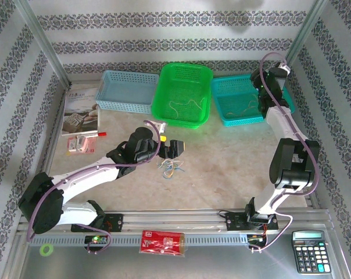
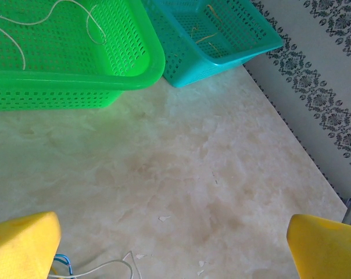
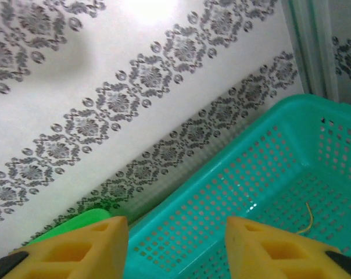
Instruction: Untangle the cables
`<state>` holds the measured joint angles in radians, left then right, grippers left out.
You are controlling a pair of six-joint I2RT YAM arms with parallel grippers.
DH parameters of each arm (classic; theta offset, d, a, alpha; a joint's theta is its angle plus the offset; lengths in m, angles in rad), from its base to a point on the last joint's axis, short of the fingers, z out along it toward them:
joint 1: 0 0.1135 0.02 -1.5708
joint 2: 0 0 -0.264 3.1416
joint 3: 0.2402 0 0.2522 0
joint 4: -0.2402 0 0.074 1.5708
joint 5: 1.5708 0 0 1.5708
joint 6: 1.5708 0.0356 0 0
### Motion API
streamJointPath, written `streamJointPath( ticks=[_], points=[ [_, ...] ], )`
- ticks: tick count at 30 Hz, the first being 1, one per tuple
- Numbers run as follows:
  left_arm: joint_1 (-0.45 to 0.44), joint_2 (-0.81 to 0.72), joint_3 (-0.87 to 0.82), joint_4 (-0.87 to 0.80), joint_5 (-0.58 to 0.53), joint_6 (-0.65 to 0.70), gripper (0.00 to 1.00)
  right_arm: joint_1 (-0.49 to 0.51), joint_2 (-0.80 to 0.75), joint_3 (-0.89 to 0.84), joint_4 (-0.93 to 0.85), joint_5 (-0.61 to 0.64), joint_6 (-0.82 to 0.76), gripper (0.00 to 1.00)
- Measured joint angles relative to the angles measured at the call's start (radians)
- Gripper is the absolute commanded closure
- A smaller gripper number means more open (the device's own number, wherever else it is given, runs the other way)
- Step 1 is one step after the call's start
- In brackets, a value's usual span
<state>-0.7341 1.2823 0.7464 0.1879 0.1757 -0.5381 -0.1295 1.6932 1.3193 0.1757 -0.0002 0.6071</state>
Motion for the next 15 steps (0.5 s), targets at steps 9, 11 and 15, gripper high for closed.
streamJointPath(
  ticks=[9,11,15],
  points=[
    [0.003,0.050,-0.014,0.021,0.002,-0.017,0.00,0.048,-0.099,-0.077,-0.052,-0.117,0.010,0.49],
    [0.010,0.058,-0.014,0.021,0.008,-0.023,0.00,0.092,-0.154,-0.113,-0.079,-0.135,0.010,0.49],
    [0.040,0.065,-0.014,0.021,0.032,-0.042,0.00,0.197,-0.279,-0.190,-0.137,-0.161,0.008,0.49]
  ],
)
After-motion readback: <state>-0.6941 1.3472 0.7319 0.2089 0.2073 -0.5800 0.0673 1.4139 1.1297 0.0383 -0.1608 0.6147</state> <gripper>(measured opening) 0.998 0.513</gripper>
